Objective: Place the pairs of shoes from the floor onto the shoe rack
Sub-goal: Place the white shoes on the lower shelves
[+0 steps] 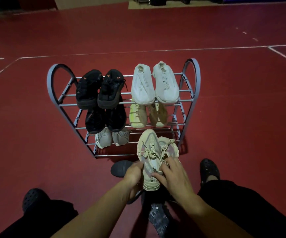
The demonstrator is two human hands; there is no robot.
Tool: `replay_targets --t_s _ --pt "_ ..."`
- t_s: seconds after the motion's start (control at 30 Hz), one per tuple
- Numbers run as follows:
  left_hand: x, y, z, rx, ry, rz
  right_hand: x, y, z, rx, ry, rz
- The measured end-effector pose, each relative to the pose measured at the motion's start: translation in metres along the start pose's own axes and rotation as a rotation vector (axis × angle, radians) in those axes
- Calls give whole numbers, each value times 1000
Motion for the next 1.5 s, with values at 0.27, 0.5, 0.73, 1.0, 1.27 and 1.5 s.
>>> replay_targets --t_s 0.27,0.5,0.73,1.0,1.27,1.5 --pt "-22 -13 -73 -66 134 19 54 32 -16 -30 -44 -73" --pt "-25 9 -151 28 184 18 100 70 -51 -56 12 -77" --pt "-48 20 -254 153 256 -29 150 120 -86 65 -72 -117" --pt "-65 -14 -257 52 248 -11 183 157 -39 225 -630 -313" --pt "-49 -4 -234 388 20 -557 185 147 -55 189 -617 -122" --pt "-38 25 -223 554 178 -882 173 141 -64 187 -529 -72"
Point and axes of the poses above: each hand's wrist, its own z-axis away from the middle knuckle, its own x-axis out of the palm, y = z × x, the point moved 8 cm from there along -z, towards the middle knuckle, and after that the axes turned 2 degrees about -z, right-handed, at the moved point
